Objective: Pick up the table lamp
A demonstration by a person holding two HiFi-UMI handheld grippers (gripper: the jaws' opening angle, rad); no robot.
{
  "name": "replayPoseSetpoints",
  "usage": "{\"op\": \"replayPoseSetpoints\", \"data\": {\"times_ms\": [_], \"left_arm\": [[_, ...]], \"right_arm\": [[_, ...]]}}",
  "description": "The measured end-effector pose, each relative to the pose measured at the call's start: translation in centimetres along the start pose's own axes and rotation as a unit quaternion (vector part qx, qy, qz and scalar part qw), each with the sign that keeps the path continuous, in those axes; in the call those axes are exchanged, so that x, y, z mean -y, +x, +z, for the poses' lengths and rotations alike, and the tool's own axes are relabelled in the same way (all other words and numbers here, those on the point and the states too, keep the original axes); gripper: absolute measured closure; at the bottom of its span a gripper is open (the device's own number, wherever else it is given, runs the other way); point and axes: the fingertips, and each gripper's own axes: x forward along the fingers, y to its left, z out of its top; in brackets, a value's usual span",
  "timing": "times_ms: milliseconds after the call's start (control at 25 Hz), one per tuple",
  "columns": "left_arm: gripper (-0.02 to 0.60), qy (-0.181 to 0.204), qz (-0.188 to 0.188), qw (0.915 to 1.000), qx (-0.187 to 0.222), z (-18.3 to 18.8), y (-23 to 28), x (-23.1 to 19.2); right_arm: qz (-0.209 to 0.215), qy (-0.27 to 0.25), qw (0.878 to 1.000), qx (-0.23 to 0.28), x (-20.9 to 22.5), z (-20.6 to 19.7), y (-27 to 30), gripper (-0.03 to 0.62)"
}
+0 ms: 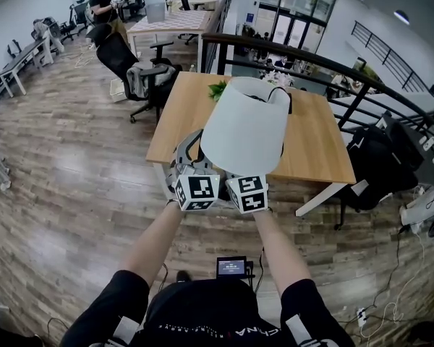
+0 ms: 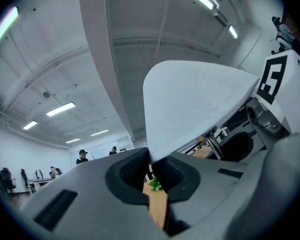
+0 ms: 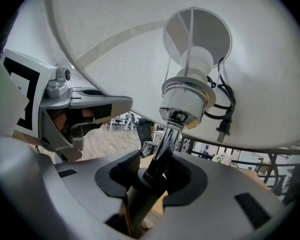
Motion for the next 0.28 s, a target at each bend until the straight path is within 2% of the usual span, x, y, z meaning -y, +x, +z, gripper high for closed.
{"op": "replayPoseSetpoints", "data": {"times_ms": [280], "left_arm": [[0.551, 0.001, 0.003, 1.0000, 0.008, 0.50, 0.44, 0.48]], "right_arm": [[-0.002, -0.006, 1.000, 0.002, 0.83, 0.16, -0.21, 0.430]]}}
